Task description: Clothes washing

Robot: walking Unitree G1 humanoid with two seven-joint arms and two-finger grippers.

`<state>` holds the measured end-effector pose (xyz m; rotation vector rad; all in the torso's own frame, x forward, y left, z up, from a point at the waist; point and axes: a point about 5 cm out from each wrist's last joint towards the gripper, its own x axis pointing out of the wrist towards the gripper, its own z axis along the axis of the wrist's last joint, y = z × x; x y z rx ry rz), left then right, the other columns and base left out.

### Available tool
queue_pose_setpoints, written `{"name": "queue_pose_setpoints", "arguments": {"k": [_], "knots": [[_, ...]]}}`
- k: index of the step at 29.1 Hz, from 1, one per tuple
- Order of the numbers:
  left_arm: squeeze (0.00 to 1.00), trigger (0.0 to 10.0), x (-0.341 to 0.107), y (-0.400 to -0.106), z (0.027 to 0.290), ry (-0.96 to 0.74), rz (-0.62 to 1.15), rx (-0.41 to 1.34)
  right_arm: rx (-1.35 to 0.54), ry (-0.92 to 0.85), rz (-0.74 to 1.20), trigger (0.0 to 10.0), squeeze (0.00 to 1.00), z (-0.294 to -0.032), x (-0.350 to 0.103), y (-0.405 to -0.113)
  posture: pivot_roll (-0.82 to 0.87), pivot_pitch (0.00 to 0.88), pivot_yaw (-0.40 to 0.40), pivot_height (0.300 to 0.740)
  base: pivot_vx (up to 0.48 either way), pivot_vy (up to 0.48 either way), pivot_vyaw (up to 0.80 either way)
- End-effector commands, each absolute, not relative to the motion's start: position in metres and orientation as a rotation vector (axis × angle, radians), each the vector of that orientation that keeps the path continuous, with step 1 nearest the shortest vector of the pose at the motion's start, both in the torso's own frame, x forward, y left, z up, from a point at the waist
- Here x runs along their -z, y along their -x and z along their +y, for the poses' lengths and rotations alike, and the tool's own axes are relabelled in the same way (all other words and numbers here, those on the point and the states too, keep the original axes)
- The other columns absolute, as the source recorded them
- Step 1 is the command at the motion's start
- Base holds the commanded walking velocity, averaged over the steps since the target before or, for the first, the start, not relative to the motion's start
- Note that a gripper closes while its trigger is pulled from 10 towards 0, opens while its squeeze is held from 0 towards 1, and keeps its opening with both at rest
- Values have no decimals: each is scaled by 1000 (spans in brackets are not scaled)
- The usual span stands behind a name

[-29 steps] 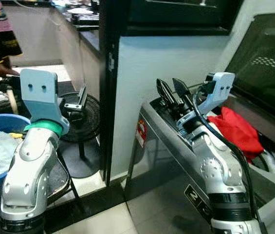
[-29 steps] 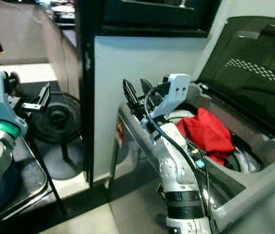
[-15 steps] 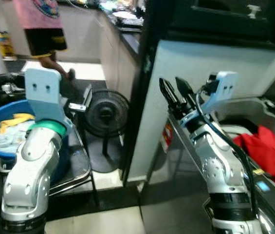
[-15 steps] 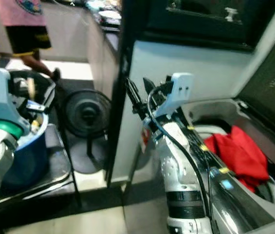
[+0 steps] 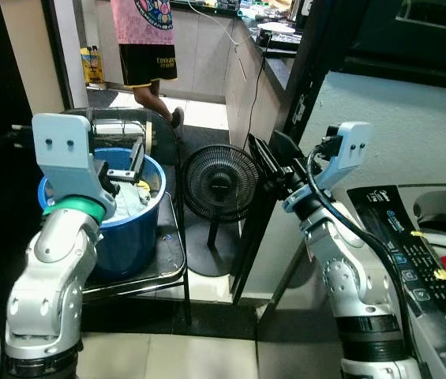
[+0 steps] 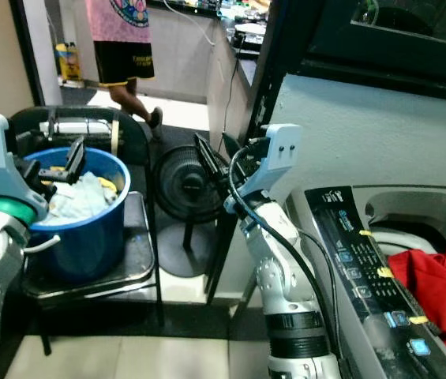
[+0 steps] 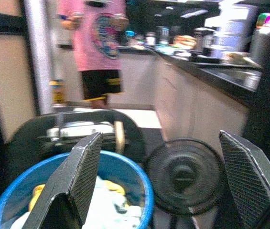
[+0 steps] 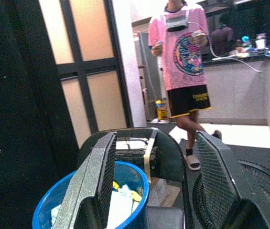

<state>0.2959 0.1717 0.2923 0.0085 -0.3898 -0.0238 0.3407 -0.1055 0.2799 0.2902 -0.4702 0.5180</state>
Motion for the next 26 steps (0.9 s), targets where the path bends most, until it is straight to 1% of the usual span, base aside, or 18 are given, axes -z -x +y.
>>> {"name": "queue_pose_setpoints", "arguments": {"k": [1,4,6,7,8,9,11,12,13,14,15,17,19,20,21,22,24,26], "knots": [[0,10000,-290,-295,172,-4,-384,21,-517,-283,-460,10000,0,-105,-277,-340,18,9,-83,740,0,480,0],[0,10000,-288,-295,173,-2,-379,17,-523,-265,-453,10000,0,-103,-275,-339,17,10,-84,740,0,480,0],[0,10000,-283,-296,174,3,-366,13,-518,-193,-421,10000,0,-101,-269,-340,16,10,-85,740,0,480,0],[0,10000,-283,-296,174,3,-366,13,-518,-193,-421,10000,0,-101,-269,-340,16,10,-85,740,0,480,0],[0,10000,-278,-296,174,2,-354,11,-513,-129,-389,10000,0,-100,-263,-342,14,9,-85,740,0,480,0],[0,10000,-278,-296,174,2,-354,11,-513,-129,-389,10000,0,-100,-263,-342,14,9,-85,740,0,480,0],[0,10000,-242,-300,179,34,-237,-18,-481,-11,-268,10000,0,-100,-239,-348,12,6,-99,740,0,0,0],[0,10000,-242,-300,179,34,-237,-18,-481,-11,-268,10000,0,-100,-239,-348,12,6,-99,740,0,0,0],[0,10000,-223,-301,181,51,-181,-33,-474,25,-221,10000,0,-101,-230,-350,9,3,-100,740,0,0,0],[0,10000,-223,-301,181,51,-181,-33,-474,25,-221,10000,0,-101,-230,-350,9,3,-100,740,0,0,0],[0,10000,-204,-300,184,47,-120,-49,-468,33,-187,10000,0,-101,-221,-351,9,3,-100,740,0,0,0],[0,10000,-204,-300,184,47,-120,-49,-468,33,-187,10000,0,-101,-221,-351,9,3,-100,740,0,0,0],[0,10000,-172,-299,187,16,-15,-66,-464,83,-96,10000,0,-102,-195,-351,22,0,-100,740,0,0,0],[0,10000,-172,-299,187,16,-15,-66,-464,83,-96,10000,0,-102,-195,-351,22,0,-100,740,0,0,0],[0,10000,-160,-298,188,9,25,-69,-468,110,-57,10000,0,-102,-183,-349,22,0,-100,740,0,0,0],[0,10000,-150,-297,190,-6,60,-71,-465,92,-20,10000,0,-102,-172,-347,28,0,-76,740,0,0,0],[0,10000,-140,-295,193,-32,92,-71,-452,67,-9,10000,0,-102,-164,-347,35,0,-58,740,0,0,0],[0,10000,-135,-294,195,-51,108,-71,-441,46,-9,10000,0,-102,-160,-346,35,0,-58,740,0,0,0]]}}
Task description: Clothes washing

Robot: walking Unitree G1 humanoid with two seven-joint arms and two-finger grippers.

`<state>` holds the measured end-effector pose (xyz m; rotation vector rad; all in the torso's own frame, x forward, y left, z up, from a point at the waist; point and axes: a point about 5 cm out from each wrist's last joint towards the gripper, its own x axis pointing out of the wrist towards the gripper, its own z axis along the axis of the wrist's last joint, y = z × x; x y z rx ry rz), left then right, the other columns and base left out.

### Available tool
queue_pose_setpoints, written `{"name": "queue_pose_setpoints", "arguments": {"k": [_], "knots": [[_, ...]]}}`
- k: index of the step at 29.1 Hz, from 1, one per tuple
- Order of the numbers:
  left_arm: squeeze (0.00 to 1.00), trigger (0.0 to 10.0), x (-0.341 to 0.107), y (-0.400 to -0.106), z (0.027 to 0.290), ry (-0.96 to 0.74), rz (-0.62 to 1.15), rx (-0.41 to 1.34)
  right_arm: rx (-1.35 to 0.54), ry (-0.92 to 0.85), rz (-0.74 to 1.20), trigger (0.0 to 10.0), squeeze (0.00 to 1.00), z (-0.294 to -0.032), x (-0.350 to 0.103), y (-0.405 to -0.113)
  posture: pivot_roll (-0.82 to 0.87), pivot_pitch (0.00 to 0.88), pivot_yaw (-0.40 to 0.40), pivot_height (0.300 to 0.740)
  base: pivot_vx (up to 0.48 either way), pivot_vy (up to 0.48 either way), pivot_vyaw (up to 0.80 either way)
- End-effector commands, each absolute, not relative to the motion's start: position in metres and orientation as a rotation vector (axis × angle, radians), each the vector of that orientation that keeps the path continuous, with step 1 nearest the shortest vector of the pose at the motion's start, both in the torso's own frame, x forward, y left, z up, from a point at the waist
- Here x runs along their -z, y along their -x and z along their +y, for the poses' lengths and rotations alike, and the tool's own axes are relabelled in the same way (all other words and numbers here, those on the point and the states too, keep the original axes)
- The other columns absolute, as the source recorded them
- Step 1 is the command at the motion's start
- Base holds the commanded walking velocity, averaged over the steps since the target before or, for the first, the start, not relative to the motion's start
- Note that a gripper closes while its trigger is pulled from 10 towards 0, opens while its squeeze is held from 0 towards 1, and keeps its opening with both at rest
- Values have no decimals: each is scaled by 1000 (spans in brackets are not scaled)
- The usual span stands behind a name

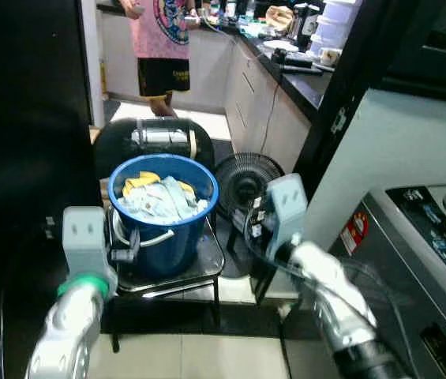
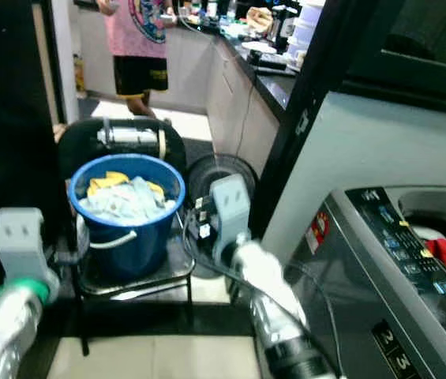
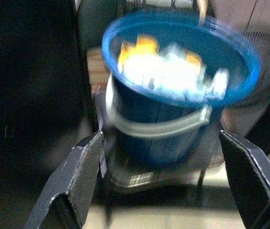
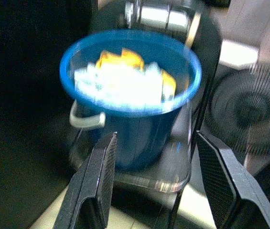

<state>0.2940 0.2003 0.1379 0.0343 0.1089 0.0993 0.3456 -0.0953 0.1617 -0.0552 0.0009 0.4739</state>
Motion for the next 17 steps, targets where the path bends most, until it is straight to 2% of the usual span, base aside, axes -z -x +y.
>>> {"name": "queue_pose_setpoints", "arguments": {"k": [1,2,3,4,6,8,13,17], "knots": [[0,10000,-135,-294,195,-51,108,-71,-441,46,-9,10000,0,-102,-160,-346,35,0,-58,740,0,0,0],[0,10000,-132,-293,197,-69,108,-72,-428,44,-3,10000,0,-102,-153,-346,57,0,-21,740,0,0,0],[0,10000,-132,-293,197,-69,108,-72,-428,44,-3,10000,0,-102,-153,-346,57,0,-21,740,0,0,0],[0,10000,-132,-293,201,-57,103,-37,-413,25,15,10000,0,-99,-140,-343,91,0,53,740,0,0,0],[0,10000,-132,-293,203,-42,94,-8,-405,9,30,10000,0,-97,-130,-340,91,0,53,740,0,0,0],[0,10000,-133,-295,214,-39,76,11,-367,-67,21,10000,0,-89,-122,-335,84,0,128,740,0,0,0],[0,10000,-132,-299,219,-29,63,11,-324,-147,-9,10000,0,-86,-123,-334,83,0,140,740,0,0,0],[0,10000,-128,-302,213,-11,62,22,-292,-195,-33,10000,0,-93,-123,-334,56,0,130,740,0,0,0]]}}
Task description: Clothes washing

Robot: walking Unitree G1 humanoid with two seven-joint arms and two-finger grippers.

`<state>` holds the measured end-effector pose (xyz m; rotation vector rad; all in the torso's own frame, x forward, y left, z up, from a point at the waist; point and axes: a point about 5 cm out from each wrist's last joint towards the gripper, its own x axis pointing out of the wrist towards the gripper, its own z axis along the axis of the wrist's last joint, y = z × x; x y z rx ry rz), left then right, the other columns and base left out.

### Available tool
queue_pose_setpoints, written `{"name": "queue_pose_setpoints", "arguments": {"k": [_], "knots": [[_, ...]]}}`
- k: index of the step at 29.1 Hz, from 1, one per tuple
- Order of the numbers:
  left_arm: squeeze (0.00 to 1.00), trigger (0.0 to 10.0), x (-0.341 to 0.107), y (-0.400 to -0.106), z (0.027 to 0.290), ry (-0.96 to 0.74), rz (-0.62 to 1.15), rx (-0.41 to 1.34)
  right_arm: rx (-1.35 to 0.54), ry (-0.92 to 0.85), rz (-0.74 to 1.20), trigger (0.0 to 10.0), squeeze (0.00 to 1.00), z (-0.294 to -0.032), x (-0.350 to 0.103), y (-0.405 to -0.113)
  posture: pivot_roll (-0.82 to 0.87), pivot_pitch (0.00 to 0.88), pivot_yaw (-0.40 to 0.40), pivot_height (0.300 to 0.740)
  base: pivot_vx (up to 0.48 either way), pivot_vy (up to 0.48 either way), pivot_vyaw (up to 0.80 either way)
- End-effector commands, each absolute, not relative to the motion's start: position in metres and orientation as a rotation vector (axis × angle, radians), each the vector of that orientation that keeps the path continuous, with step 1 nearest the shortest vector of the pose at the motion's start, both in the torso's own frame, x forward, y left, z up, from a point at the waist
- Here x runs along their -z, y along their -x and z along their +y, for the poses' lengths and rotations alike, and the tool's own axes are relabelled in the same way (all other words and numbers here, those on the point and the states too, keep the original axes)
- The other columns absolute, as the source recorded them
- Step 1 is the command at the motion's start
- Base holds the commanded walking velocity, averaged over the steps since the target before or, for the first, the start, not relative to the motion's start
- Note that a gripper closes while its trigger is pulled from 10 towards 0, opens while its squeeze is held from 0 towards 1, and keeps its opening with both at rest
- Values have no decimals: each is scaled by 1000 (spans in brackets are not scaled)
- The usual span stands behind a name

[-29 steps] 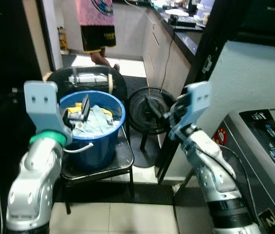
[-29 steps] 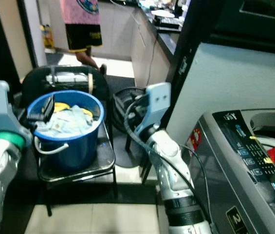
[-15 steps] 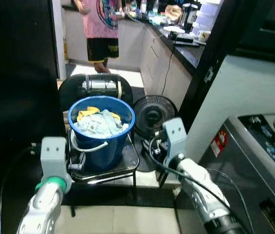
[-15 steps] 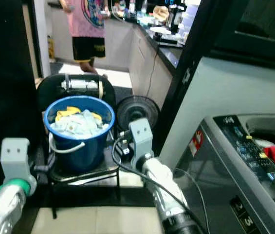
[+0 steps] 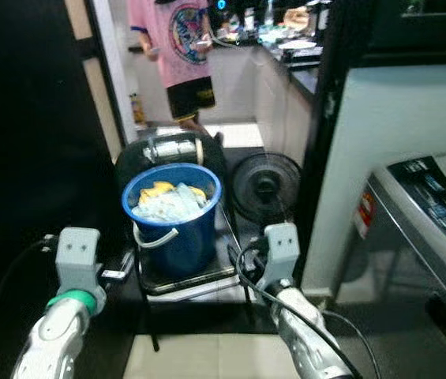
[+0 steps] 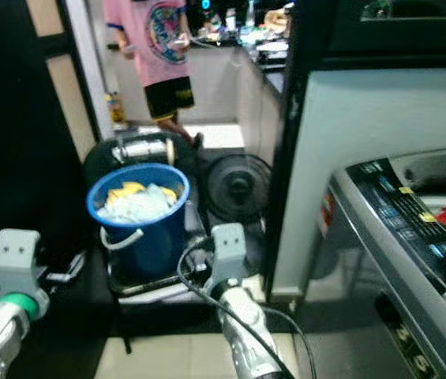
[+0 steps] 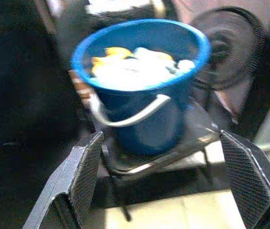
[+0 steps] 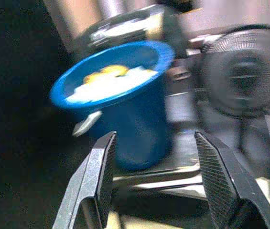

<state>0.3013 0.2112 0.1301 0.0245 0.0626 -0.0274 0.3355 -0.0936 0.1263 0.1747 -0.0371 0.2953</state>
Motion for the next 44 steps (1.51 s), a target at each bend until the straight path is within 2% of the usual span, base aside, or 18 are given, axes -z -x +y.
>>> {"name": "queue_pose_setpoints", "arguments": {"k": [1,14,26,27,30,32,35,44], "knots": [[0,10000,-127,-302,211,-6,62,27,-288,-205,-43,10000,0,-95,-124,-334,54,0,128,740,0,0,0],[0,10000,-150,-311,207,-67,-32,72,-277,-256,-96,10000,0,-107,-126,-329,35,0,53,740,0,0,0],[0,10000,-155,-310,211,-108,-42,68,-290,-299,-123,10000,0,-102,-127,-332,77,0,48,740,0,0,0],[0,10000,-156,-311,213,-87,-42,47,-298,-298,-120,10000,0,-100,-126,-332,87,0,9,740,0,0,0],[0,10000,-156,-311,215,-67,-43,8,-328,-280,-107,10000,0,-97,-126,-333,82,0,-22,740,0,0,0],[0,10000,-154,-308,210,-51,-57,-8,-351,-259,-100,10000,0,-100,-129,-335,57,0,-70,740,0,0,0],[0,10000,-151,-306,207,-28,-56,-22,-366,-232,-96,10000,0,-106,-131,-336,34,0,-98,740,0,0,0],[0,10000,-146,-305,199,-19,-52,-8,-393,-193,-96,10000,0,-110,-135,-338,25,5,-70,740,0,0,0]]}}
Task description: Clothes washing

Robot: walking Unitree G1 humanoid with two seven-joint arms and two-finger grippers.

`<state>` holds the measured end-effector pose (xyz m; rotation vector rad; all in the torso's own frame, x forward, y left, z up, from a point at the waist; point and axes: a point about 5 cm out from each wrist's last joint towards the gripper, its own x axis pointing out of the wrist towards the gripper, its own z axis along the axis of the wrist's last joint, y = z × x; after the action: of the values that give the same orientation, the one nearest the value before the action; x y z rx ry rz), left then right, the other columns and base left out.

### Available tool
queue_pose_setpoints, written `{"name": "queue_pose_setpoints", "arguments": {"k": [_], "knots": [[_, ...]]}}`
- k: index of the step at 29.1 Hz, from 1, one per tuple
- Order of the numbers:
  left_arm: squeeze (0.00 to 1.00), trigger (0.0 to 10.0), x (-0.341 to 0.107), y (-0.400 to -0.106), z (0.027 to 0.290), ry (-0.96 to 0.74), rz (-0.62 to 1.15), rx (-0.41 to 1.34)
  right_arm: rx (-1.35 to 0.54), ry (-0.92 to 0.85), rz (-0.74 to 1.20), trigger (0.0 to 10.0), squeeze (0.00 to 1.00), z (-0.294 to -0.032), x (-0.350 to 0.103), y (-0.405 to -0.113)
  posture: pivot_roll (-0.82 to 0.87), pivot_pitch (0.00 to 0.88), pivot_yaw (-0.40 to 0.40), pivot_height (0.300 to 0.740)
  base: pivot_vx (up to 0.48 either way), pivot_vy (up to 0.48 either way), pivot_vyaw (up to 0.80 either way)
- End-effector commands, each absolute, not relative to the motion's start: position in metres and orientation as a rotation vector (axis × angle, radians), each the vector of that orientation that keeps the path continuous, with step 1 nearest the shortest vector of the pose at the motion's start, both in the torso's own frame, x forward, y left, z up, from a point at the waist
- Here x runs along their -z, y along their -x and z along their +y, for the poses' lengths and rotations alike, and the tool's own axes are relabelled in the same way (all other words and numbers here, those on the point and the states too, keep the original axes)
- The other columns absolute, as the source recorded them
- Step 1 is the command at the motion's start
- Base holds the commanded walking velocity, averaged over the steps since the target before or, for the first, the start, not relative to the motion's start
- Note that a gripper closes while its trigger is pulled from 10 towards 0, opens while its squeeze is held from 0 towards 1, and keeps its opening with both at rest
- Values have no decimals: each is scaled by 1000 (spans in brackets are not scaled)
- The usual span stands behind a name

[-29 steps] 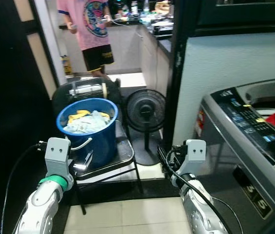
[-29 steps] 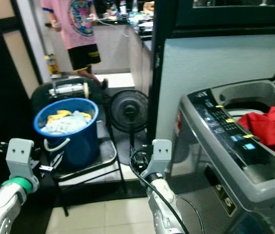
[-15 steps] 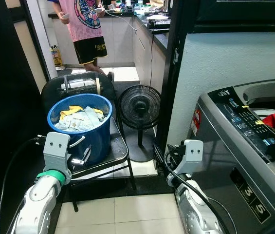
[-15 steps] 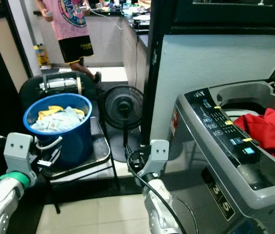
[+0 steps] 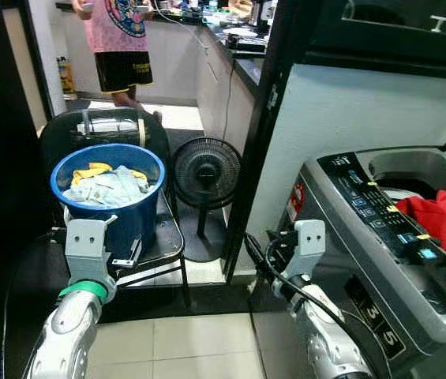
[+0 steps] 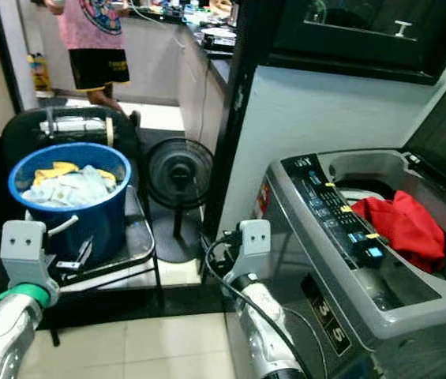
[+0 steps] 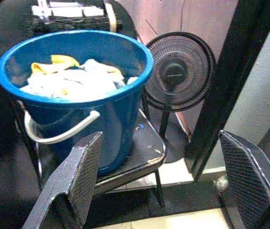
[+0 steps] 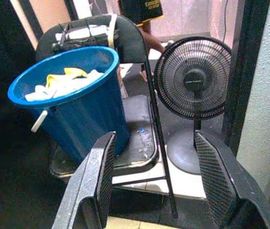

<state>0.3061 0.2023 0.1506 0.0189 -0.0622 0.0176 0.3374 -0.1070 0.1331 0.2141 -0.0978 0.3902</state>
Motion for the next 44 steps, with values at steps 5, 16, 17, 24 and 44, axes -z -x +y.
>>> {"name": "queue_pose_setpoints", "arguments": {"k": [5,16,17,24,44], "knots": [[0,10000,-142,-307,196,-48,-31,24,-366,-222,-96,10000,0,-108,-129,-334,51,0,30,740,0,0,0],[0,10000,-133,-303,206,-5,-4,-34,-328,-221,-70,10000,0,-119,-121,-332,9,0,-4,740,0,0,0],[0,10000,-133,-301,205,-1,-12,-34,-331,-218,-69,10000,0,-121,-122,-331,9,0,-13,740,0,0,0],[0,10000,-141,-301,197,-3,-62,-20,-379,-214,-65,10000,0,-117,-125,-332,27,0,-38,740,114,0,0],[0,10000,-139,-303,191,-19,-50,-18,-460,-154,-98,10000,0,-117,-134,-333,13,0,-34,740,272,0,672]]}}
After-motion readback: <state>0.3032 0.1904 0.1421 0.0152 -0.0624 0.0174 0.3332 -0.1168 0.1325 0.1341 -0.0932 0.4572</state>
